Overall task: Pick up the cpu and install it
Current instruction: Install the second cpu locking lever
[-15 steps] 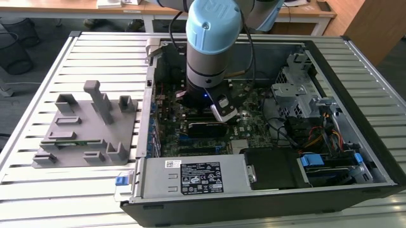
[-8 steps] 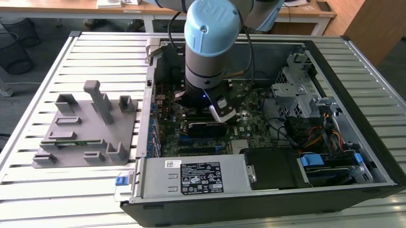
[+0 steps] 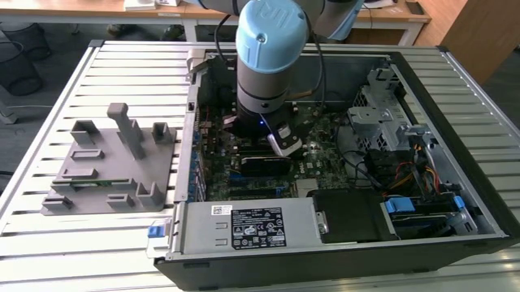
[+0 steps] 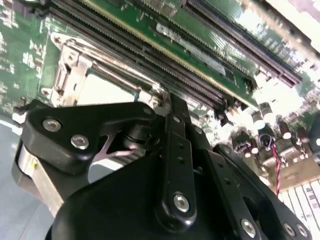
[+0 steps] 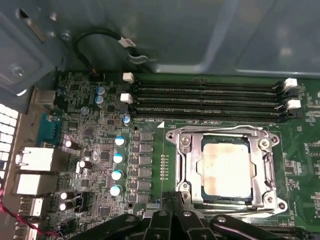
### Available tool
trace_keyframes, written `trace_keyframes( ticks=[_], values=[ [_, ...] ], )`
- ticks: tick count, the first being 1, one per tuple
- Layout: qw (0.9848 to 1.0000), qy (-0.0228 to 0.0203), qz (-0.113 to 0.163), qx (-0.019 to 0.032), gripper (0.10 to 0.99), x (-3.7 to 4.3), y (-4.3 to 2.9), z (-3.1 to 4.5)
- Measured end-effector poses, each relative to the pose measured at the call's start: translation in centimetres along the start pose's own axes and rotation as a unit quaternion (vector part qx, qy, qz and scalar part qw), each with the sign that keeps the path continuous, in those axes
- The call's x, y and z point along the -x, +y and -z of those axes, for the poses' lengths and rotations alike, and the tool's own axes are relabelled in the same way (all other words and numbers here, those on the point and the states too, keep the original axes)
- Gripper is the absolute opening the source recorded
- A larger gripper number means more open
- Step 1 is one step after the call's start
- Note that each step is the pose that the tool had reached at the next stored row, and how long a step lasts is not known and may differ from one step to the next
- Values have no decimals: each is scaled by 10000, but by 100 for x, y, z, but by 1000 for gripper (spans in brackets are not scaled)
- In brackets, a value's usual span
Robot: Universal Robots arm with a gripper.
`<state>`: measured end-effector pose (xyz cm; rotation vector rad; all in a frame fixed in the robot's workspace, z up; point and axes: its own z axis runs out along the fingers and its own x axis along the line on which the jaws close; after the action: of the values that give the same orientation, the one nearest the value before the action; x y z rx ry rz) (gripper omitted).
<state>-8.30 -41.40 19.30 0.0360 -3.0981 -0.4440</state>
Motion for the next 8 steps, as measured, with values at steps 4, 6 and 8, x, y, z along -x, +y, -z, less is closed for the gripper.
trace_keyframes(
  ticks=[4,6,8],
  values=[
    [10000,2,-1,-4,106,-2,25,89],
    [10000,2,-1,-5,106,-3,33,117],
    [10000,2,-1,-4,106,-3,42,148]
  ],
)
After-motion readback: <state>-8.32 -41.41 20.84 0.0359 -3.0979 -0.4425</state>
